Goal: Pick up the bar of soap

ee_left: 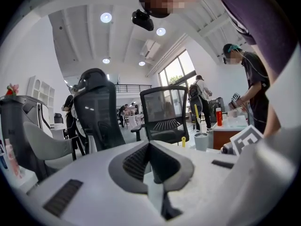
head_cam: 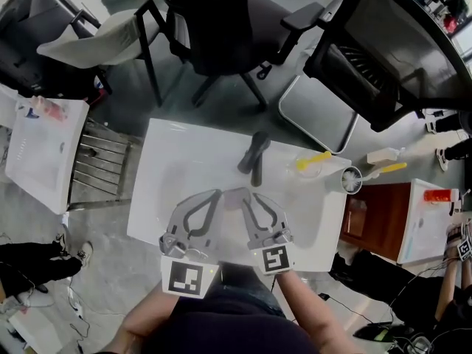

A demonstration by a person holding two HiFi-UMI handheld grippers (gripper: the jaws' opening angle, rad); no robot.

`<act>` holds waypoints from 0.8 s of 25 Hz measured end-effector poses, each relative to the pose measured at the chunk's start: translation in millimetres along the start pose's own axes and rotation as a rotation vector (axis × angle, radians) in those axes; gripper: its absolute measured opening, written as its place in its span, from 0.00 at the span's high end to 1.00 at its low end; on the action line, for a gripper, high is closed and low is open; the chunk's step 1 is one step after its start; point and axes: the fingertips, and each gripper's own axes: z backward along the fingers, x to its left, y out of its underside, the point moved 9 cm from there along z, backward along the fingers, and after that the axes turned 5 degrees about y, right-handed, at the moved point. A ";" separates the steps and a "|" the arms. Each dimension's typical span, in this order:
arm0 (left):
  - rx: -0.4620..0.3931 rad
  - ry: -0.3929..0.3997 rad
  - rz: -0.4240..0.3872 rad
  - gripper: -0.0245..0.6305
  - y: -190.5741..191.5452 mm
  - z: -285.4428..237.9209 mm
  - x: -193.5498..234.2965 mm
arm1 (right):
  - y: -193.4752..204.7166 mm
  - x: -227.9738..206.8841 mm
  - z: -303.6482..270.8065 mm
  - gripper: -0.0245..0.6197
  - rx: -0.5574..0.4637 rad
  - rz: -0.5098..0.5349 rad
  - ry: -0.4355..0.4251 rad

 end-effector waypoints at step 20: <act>0.068 -0.005 0.029 0.96 33.1 1.0 2.8 | 74.7 15.3 -49.4 0.78 0.280 0.197 -0.207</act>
